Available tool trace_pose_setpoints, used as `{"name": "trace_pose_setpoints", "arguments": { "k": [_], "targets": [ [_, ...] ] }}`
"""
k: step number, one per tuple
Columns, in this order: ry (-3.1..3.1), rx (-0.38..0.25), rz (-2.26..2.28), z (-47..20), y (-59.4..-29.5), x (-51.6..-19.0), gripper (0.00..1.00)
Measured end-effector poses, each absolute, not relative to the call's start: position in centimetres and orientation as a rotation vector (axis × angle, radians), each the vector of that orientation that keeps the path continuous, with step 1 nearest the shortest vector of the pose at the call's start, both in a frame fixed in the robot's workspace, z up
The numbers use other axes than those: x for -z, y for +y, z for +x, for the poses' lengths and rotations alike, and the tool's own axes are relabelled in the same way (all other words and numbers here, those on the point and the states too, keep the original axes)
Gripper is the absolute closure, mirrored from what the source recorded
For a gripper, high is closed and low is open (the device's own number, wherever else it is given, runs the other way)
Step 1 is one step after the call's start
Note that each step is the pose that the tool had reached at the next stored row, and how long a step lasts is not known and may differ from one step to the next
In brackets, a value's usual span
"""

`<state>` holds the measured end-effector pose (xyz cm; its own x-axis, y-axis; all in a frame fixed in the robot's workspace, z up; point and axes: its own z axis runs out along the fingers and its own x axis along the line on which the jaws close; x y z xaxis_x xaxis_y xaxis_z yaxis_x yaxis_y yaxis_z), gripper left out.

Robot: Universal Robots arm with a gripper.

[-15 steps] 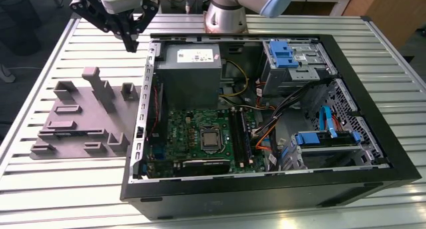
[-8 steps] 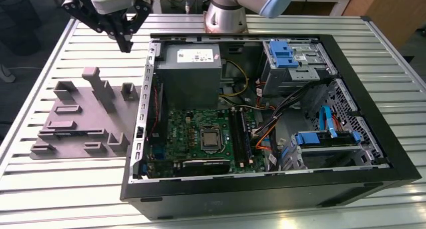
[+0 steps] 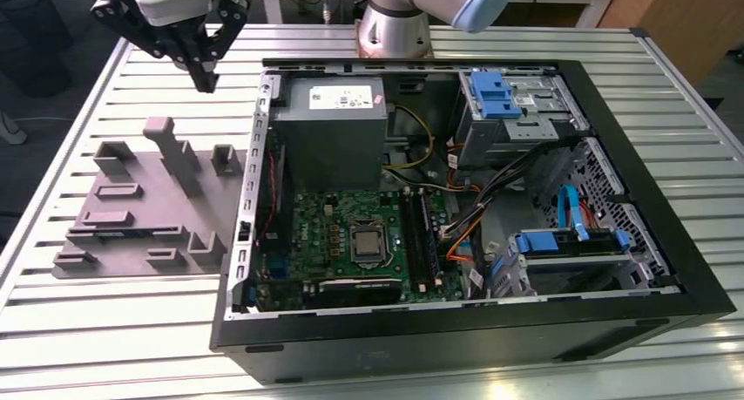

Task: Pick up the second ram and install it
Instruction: 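Reach for the second ram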

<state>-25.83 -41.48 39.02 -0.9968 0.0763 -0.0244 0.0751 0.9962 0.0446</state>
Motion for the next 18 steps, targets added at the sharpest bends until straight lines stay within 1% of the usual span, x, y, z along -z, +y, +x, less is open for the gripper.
{"name": "trace_pose_setpoints", "arguments": {
  "k": [12,18],
  "targets": [
    [3.112,-0.068,0.118,-27.8,-41.5,-38.9,0.89],
    [3.12,-0.068,0.119,-28.1,-42.0,-38.6,0.89]
  ]
}}
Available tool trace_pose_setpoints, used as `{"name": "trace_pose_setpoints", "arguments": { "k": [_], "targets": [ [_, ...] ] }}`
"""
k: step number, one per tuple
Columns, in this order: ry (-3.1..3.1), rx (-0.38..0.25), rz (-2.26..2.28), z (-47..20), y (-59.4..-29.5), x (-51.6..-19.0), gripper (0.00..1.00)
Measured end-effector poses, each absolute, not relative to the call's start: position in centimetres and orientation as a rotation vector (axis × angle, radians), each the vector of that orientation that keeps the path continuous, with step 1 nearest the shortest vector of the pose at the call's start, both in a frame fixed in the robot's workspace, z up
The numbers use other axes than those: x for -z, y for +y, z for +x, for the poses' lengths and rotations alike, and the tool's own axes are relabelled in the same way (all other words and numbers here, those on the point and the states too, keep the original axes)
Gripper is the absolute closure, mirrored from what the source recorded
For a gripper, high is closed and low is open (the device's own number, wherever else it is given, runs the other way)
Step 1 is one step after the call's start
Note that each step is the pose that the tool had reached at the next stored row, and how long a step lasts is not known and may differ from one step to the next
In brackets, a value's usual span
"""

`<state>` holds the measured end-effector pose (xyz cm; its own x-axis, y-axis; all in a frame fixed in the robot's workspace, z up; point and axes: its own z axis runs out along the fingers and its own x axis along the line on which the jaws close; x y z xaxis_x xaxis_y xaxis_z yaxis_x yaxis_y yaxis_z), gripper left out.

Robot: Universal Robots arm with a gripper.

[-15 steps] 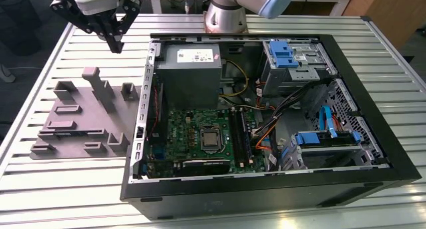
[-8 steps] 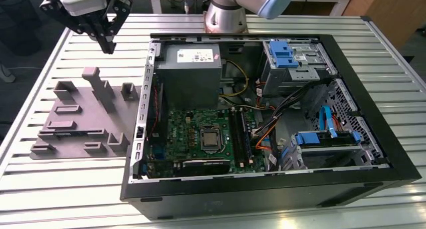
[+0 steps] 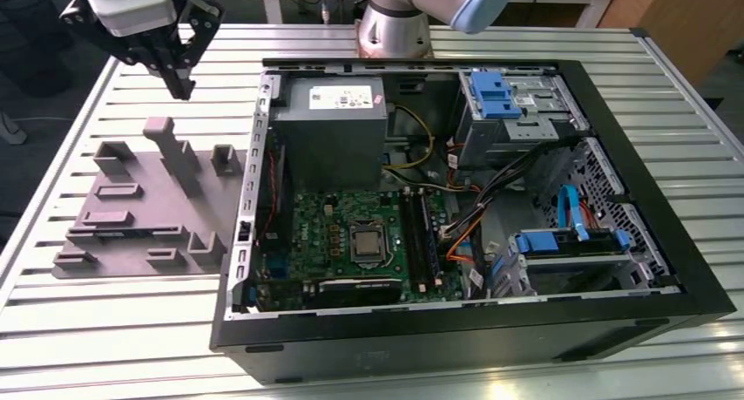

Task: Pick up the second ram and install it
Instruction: 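Reach for the second ram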

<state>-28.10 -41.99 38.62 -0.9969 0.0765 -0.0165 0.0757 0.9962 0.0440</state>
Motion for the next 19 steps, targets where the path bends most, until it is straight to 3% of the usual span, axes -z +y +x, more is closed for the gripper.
{"name": "trace_pose_setpoints", "arguments": {
  "k": [19],
  "targets": [
    [3.164,-0.059,0.123,-33.0,-42.1,-37.9,0.89]
  ]
}}
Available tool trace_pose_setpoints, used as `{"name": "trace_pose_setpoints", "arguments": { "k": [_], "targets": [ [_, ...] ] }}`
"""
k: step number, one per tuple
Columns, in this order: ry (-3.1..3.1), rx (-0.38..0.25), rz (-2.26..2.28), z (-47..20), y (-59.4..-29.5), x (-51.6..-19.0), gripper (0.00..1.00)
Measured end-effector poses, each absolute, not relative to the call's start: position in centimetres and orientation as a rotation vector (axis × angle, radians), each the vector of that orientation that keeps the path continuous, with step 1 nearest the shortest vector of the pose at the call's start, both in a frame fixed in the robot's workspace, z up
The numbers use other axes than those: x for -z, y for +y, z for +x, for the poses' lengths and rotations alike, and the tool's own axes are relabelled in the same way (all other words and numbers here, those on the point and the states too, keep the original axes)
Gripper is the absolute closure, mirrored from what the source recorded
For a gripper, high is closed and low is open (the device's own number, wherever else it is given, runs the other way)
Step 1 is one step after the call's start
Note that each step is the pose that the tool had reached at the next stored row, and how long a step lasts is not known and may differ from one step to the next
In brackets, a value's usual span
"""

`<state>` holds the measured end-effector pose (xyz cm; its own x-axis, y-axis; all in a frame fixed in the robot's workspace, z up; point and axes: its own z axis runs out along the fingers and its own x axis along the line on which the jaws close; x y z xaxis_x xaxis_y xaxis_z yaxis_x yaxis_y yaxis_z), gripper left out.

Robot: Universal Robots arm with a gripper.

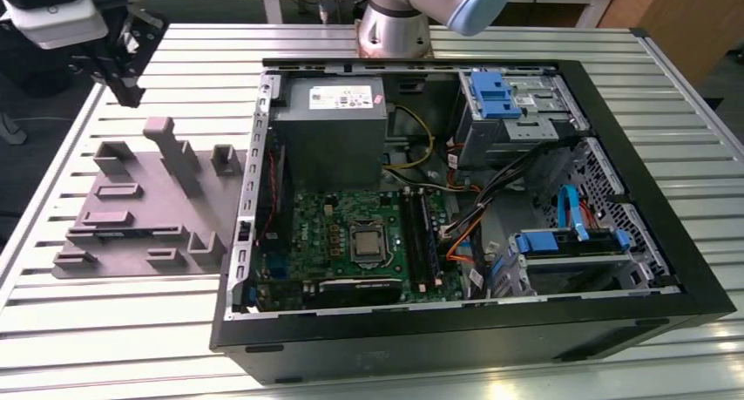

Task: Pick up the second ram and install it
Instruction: 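Reach for the second ram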

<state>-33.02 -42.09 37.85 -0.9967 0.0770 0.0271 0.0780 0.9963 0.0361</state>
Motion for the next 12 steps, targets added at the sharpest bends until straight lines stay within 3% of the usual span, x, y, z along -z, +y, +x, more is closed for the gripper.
{"name": "trace_pose_setpoints", "arguments": {
  "k": [12],
  "targets": [
    [-3.113,0.058,-0.121,-37.4,-42.4,-37.5,0.89]
  ]
}}
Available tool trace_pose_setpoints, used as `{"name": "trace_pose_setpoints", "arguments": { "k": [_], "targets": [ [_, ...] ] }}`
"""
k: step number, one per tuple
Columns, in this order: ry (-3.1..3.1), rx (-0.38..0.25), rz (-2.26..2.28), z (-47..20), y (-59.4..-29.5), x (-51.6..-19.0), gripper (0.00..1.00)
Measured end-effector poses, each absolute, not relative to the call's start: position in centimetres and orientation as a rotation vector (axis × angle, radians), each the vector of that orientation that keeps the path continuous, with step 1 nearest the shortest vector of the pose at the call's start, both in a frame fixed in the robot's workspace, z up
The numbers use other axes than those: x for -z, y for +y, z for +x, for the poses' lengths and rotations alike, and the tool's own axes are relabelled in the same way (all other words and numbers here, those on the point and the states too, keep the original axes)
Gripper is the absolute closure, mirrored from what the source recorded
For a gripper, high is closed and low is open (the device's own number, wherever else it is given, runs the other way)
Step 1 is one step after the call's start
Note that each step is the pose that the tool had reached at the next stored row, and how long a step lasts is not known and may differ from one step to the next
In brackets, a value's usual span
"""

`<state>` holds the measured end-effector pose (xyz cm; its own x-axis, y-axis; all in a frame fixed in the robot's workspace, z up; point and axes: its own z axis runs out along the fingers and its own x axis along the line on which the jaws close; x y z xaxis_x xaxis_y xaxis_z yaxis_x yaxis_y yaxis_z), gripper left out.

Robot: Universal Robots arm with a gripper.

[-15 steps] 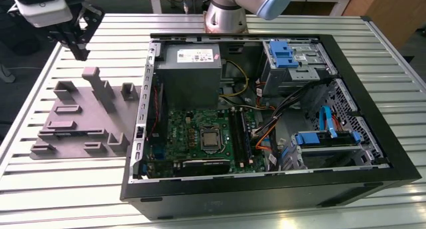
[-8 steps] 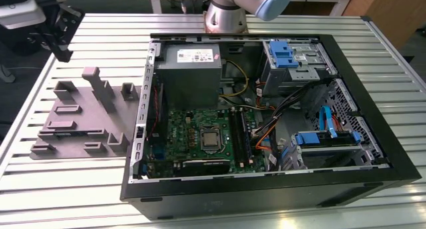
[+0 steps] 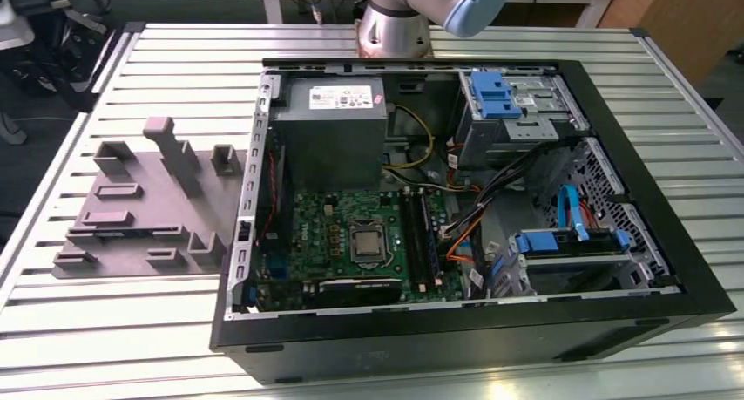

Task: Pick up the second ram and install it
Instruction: 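Reach for the second ram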

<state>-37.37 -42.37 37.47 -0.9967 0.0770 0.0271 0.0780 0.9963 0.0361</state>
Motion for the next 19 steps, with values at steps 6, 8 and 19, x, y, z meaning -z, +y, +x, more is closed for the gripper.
{"name": "trace_pose_setpoints", "arguments": {
  "k": [6,8,19],
  "targets": [
    [-3.113,0.058,-0.121,-38.2,-43.1,-37.3,0.89],
    [-3.113,0.058,-0.121,-38.6,-43.2,-37.3,0.89],
    [-3.113,0.058,-0.121,-40.7,-43.9,-37.0,0.89]
  ]
}}
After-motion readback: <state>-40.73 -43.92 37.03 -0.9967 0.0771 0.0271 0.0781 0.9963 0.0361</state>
